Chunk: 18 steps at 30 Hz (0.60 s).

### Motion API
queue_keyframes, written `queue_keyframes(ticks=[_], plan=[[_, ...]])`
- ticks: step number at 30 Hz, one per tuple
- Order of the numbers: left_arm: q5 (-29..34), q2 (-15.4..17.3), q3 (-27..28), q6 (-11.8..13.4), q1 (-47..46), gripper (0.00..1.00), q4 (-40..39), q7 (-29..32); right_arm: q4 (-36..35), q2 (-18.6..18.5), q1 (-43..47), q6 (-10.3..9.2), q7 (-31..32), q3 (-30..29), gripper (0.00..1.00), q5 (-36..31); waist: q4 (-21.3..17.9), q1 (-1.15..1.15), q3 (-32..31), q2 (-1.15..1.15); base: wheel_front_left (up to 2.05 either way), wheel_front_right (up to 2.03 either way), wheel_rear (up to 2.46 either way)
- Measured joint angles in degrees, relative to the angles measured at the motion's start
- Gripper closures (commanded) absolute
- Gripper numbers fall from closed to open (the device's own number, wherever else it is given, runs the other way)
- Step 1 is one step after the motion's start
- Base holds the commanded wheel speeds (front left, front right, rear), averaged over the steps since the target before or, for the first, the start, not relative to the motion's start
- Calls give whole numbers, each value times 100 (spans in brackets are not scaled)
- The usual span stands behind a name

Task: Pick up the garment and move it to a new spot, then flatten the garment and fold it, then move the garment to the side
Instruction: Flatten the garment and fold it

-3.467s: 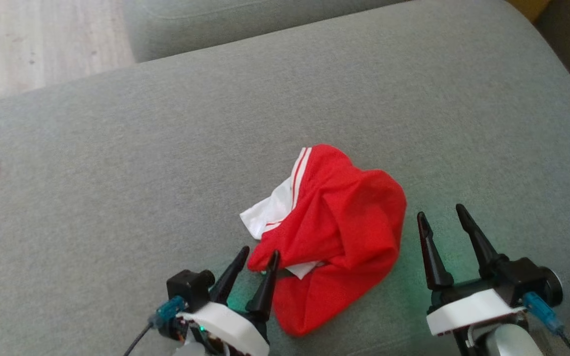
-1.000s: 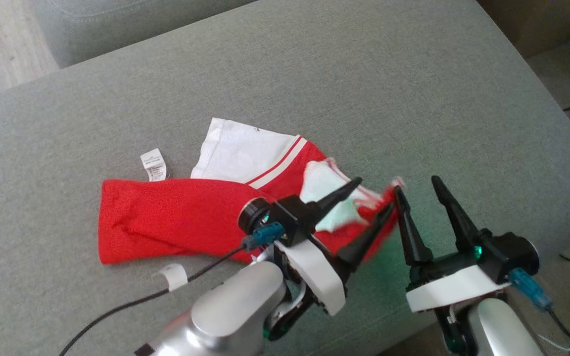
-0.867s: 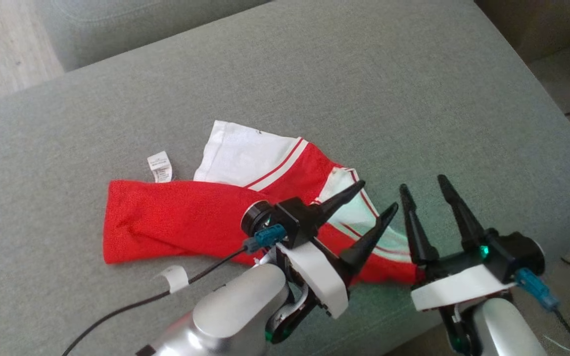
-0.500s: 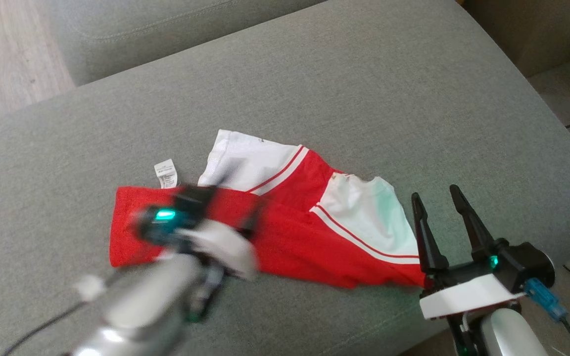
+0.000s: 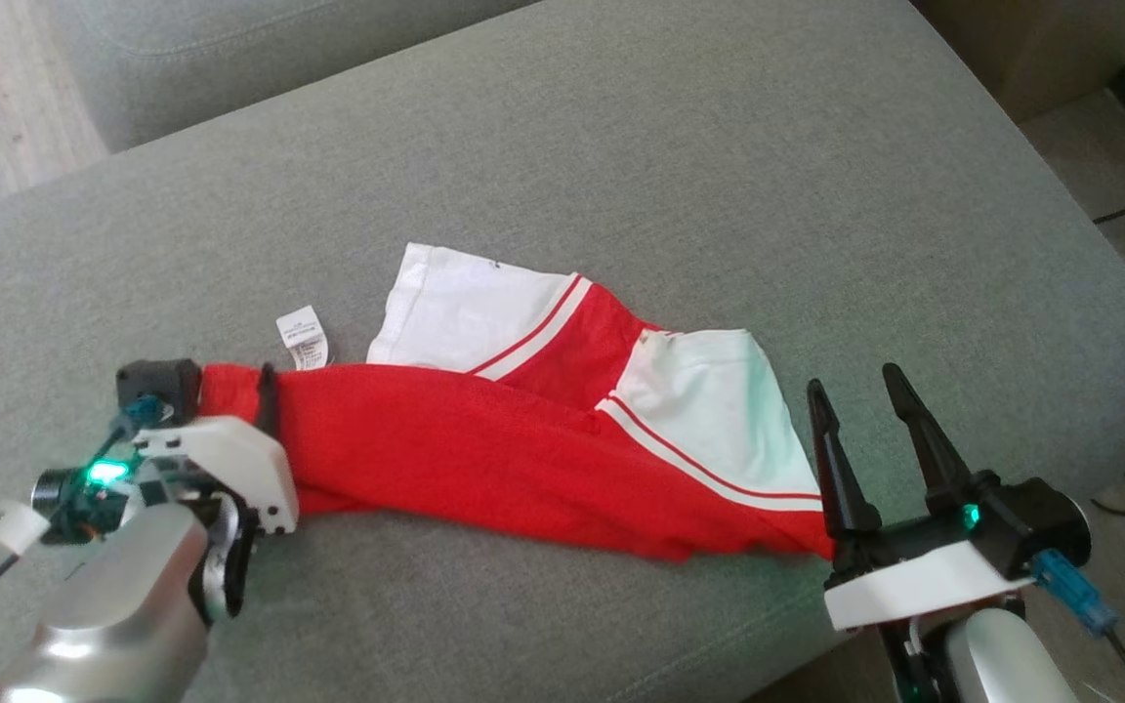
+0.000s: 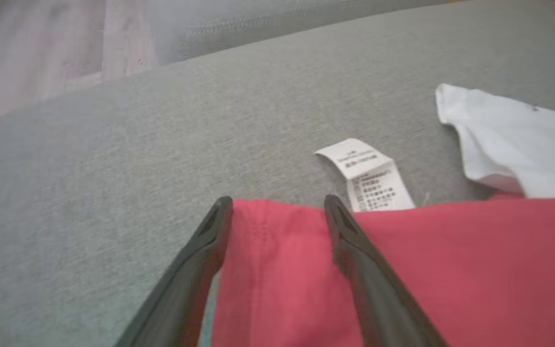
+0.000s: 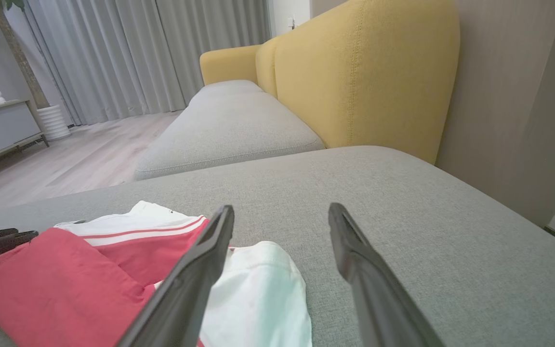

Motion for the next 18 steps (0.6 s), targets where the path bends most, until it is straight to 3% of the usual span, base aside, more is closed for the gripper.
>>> queue_keyframes(ticks=[11,12,13,18], plan=[[-93,-4,-67,-242,-113,0,157,358,-13,0,-1,0,0,-47,0,-11,57,0,87,0,0,0,0],[-143,-13,-67,-314,-129,62,158,350,-13,0,-1,0,0,-46,0,-11,75,0,93,0,0,0,0],[-142,-18,-89,-376,-145,100,159,349,-13,0,-2,0,-1,-51,0,-12,96,0,96,0,0,0,0],[-146,-211,-120,-526,-148,100,8,-57,-9,0,4,0,0,-110,0,-64,308,0,44,0,0,0,0]])
